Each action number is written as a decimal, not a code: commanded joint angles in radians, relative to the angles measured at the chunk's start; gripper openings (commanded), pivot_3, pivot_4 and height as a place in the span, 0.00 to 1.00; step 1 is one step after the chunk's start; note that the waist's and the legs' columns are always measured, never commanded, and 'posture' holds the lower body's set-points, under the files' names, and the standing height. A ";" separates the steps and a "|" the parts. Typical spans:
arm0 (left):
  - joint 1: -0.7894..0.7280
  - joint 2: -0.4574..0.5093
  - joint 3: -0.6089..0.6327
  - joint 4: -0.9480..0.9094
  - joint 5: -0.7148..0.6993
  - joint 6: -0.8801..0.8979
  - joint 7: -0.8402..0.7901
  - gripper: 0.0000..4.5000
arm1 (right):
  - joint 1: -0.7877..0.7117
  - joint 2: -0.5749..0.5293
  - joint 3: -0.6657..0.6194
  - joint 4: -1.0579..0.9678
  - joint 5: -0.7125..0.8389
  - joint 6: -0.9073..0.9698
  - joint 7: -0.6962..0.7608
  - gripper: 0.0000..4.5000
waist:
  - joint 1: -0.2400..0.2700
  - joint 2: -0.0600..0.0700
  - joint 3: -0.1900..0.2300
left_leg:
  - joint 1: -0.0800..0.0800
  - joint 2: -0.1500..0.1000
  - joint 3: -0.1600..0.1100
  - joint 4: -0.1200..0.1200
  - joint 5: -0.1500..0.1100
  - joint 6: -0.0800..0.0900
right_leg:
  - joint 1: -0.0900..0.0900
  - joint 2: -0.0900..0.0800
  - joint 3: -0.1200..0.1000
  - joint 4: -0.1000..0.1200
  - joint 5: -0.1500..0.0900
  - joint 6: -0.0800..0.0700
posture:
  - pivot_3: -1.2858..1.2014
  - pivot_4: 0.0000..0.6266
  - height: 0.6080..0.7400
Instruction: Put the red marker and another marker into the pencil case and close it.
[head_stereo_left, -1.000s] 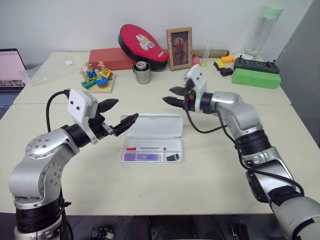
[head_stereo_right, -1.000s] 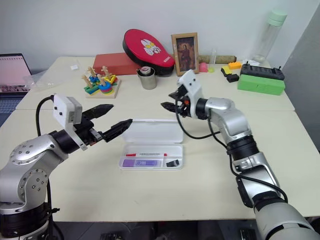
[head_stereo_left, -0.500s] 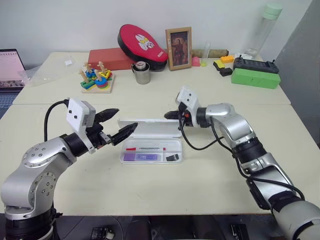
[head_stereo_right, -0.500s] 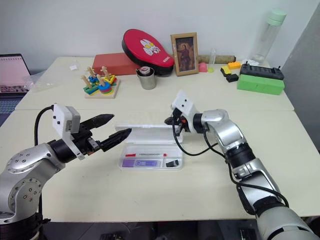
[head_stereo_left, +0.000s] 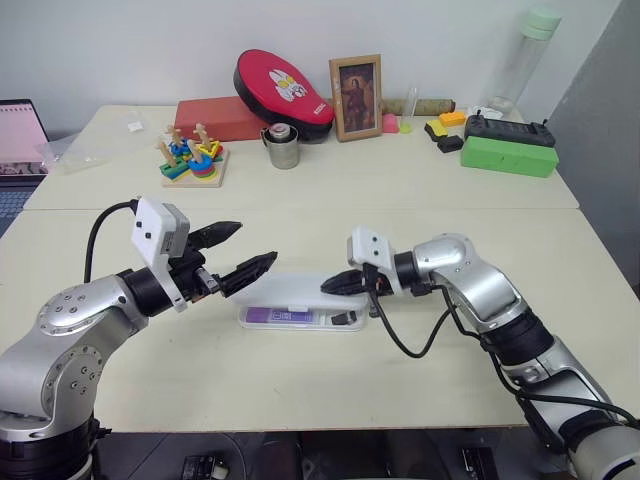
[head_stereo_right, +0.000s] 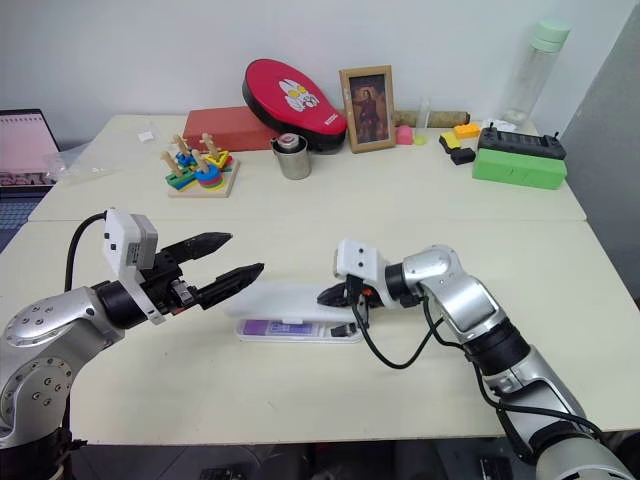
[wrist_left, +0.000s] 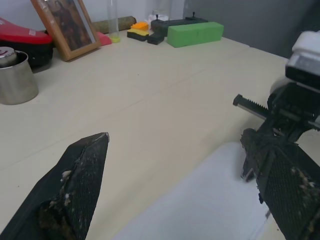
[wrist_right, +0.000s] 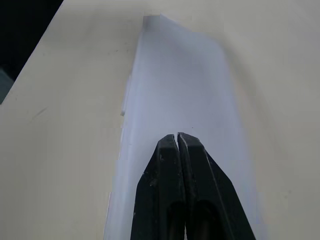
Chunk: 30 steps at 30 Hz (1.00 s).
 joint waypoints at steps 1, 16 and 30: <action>-0.004 0.012 -0.008 -0.015 -0.002 -0.004 0.016 1.00 | 0.020 0.005 0.036 0.080 -0.063 -0.057 -0.017 0.01 | 0.000 0.000 0.000 | 0.000 0.000 0.000 0.000 0.000 0.000 | 0.000 0.000 0.000 0.000 0.000 0.000 | 0.52 0.24 1.00; 0.025 0.055 -0.004 0.108 0.122 -0.031 0.095 1.00 | 0.112 -0.037 -0.361 -0.043 0.237 0.114 -0.060 0.13 | 0.005 -0.001 -0.001 | 0.006 0.000 0.001 -0.001 0.000 0.000 | 0.004 0.000 0.002 0.000 0.000 0.000 | 0.52 0.24 1.00; 0.134 0.131 0.228 0.269 0.196 -0.107 0.067 1.00 | 0.156 -0.275 -0.571 -0.001 0.287 0.159 -0.061 0.84 | 0.011 -0.001 -0.001 | 0.004 0.000 0.002 -0.002 0.000 0.000 | 0.002 0.000 0.002 -0.001 0.000 0.000 | 0.52 0.24 1.00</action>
